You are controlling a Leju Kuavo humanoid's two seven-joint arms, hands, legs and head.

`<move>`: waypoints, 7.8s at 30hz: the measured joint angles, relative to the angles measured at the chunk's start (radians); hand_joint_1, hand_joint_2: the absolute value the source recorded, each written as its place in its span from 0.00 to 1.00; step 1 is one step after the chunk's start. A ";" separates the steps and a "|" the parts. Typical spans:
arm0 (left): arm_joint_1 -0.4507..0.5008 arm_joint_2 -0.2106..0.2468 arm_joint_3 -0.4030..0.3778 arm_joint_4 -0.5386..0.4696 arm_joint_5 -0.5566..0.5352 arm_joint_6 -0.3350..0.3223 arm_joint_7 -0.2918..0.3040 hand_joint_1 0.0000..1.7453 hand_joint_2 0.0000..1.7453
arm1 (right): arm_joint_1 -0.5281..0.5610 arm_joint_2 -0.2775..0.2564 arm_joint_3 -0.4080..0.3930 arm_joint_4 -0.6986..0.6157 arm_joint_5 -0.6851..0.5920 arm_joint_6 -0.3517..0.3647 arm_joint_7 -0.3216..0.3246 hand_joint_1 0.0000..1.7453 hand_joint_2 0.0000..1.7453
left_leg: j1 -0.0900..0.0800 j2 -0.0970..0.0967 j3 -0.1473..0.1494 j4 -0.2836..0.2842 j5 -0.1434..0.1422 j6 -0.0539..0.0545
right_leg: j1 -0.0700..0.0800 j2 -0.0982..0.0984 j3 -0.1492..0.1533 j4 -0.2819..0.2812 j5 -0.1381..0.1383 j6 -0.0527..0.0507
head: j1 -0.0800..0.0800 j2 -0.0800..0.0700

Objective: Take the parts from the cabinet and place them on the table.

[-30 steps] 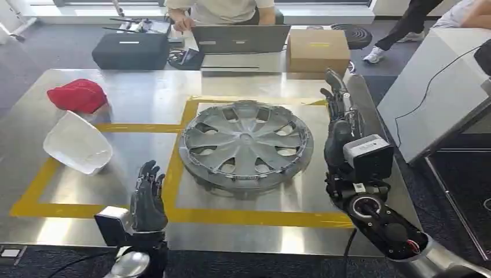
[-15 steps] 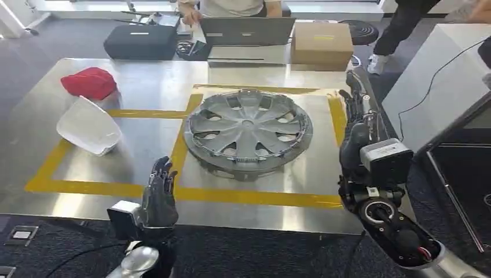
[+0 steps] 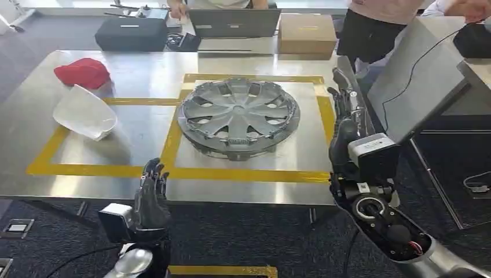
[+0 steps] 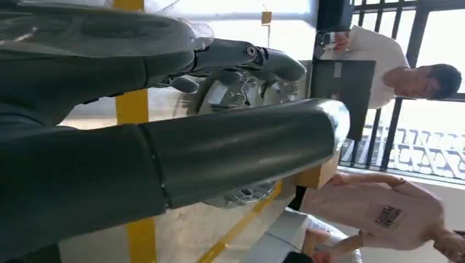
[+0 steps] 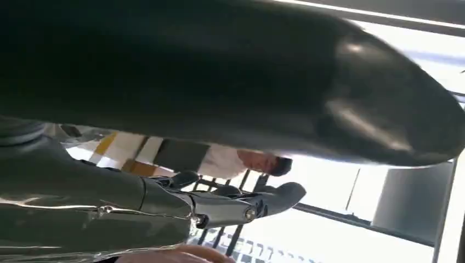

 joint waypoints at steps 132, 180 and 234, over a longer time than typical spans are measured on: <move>0.053 0.035 0.000 -0.073 -0.005 0.042 0.045 0.00 0.00 | 0.050 -0.069 0.011 -0.147 0.103 -0.096 0.134 0.00 0.00 | 0.004 0.014 -0.110 -0.010 0.101 0.007 | -0.003 -0.008 0.044 0.209 -0.093 0.014 | 0.040 0.000; 0.073 0.034 -0.002 -0.091 0.021 0.039 0.032 0.00 0.00 | 0.075 -0.093 0.020 -0.166 0.106 -0.117 0.156 0.00 0.00 | 0.022 0.015 -0.011 -0.084 0.089 0.010 | -0.021 -0.007 -0.043 0.260 -0.199 0.029 | 0.017 0.000; 0.070 0.035 -0.007 -0.090 0.021 0.039 0.018 0.00 0.00 | 0.080 -0.102 0.025 -0.160 0.101 -0.134 0.141 0.00 0.00 | 0.045 0.000 -0.069 0.026 0.036 -0.047 | -0.063 -0.004 0.088 -0.023 -0.078 0.067 | 0.024 0.000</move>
